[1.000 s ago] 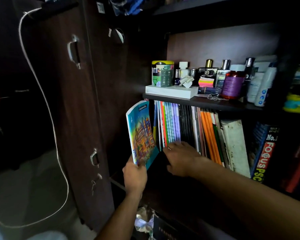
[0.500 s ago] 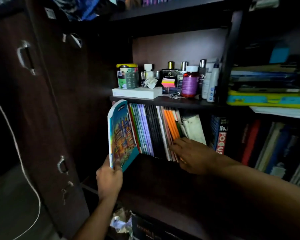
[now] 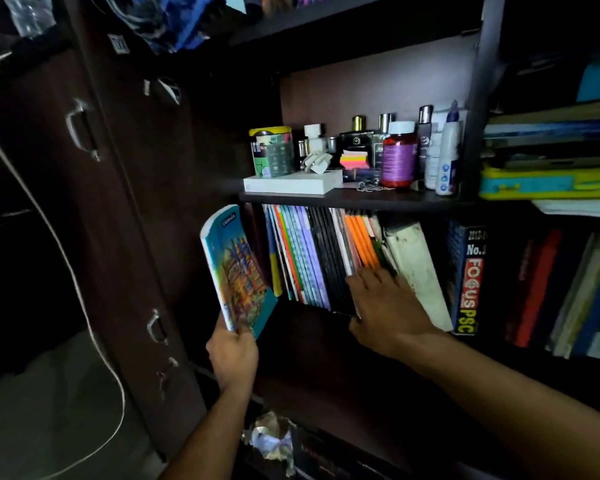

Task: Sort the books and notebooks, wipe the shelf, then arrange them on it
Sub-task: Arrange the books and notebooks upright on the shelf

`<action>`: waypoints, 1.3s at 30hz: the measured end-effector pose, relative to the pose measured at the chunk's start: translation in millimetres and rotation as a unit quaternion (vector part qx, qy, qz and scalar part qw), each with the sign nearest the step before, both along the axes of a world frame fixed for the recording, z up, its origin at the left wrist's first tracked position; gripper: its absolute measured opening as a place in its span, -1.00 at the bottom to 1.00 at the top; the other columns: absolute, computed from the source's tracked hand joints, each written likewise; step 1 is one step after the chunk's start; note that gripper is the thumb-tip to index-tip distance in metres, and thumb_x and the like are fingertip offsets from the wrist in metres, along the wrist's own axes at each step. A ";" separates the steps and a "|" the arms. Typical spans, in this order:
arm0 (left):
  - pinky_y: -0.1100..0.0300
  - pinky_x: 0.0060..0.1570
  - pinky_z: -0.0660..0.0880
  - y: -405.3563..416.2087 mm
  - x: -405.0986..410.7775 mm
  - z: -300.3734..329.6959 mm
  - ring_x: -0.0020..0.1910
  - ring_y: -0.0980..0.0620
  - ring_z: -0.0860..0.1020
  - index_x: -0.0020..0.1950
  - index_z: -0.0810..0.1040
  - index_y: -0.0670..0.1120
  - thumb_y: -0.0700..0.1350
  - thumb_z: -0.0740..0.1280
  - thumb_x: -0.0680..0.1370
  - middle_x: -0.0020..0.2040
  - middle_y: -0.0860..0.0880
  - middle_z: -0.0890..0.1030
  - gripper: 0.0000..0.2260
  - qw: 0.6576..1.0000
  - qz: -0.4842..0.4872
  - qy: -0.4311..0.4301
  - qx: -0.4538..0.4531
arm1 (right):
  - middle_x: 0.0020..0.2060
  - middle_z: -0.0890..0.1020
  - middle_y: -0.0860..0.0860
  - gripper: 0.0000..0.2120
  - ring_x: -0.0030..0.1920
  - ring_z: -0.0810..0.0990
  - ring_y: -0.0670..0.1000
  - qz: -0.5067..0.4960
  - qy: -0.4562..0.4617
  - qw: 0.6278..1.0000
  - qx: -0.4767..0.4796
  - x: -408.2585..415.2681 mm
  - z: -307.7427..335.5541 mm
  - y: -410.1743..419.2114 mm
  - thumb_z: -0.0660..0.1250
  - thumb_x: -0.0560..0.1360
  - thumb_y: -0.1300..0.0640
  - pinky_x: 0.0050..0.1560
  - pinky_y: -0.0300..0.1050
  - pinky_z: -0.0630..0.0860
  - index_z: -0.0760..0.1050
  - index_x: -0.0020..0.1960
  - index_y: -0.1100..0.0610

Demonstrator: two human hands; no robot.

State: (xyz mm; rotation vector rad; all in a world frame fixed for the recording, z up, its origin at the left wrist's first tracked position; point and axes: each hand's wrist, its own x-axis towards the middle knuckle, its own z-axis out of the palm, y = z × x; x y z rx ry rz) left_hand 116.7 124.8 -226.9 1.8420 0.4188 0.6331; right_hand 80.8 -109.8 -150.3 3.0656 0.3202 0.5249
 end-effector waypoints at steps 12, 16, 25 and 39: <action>0.07 -0.02 0.57 35.0 23.2 -6.1 0.09 -0.16 0.64 0.32 0.58 -0.17 -0.09 0.35 0.63 0.11 -0.15 0.67 -0.71 0.997 -0.070 0.010 0.018 | 0.62 0.10 0.14 -0.26 0.63 -0.10 0.14 0.142 0.027 0.963 -0.229 74.4 26.0 65.2 0.26 0.56 -0.05 0.60 0.21 -0.12 0.07 0.63 0.16; 0.16 -0.08 0.52 35.7 20.9 -10.3 0.07 -0.14 0.63 0.35 0.56 -0.16 -0.07 0.32 0.65 0.12 -0.16 0.66 -0.69 0.996 -0.080 0.010 0.044 | 0.64 0.02 0.16 -0.32 0.63 -0.13 0.18 0.141 -0.026 0.926 -0.350 101.6 33.8 80.5 0.16 0.62 -0.05 0.59 0.27 -0.20 0.03 0.64 0.17; 0.06 0.02 0.60 33.0 22.9 -12.1 0.10 -0.18 0.65 0.41 0.52 -0.12 -0.06 0.32 0.65 0.16 -0.17 0.66 -0.66 0.994 -0.067 -0.001 0.088 | 0.63 -0.19 0.13 -0.30 0.62 -0.25 0.15 0.112 -0.101 0.854 -0.498 131.3 54.3 46.5 0.06 0.65 -0.11 0.50 0.40 -0.36 -0.16 0.66 0.10; 0.08 -0.02 0.61 30.8 17.3 -10.7 0.07 -0.18 0.67 0.42 0.50 -0.05 -0.03 0.33 0.65 0.13 -0.15 0.68 -0.66 0.992 -0.070 -0.015 0.107 | 0.61 -0.03 0.23 -0.22 0.60 -0.04 0.28 0.092 -0.109 0.845 -0.515 119.4 36.1 37.3 0.09 0.64 -0.17 0.52 0.46 -0.09 -0.17 0.64 0.21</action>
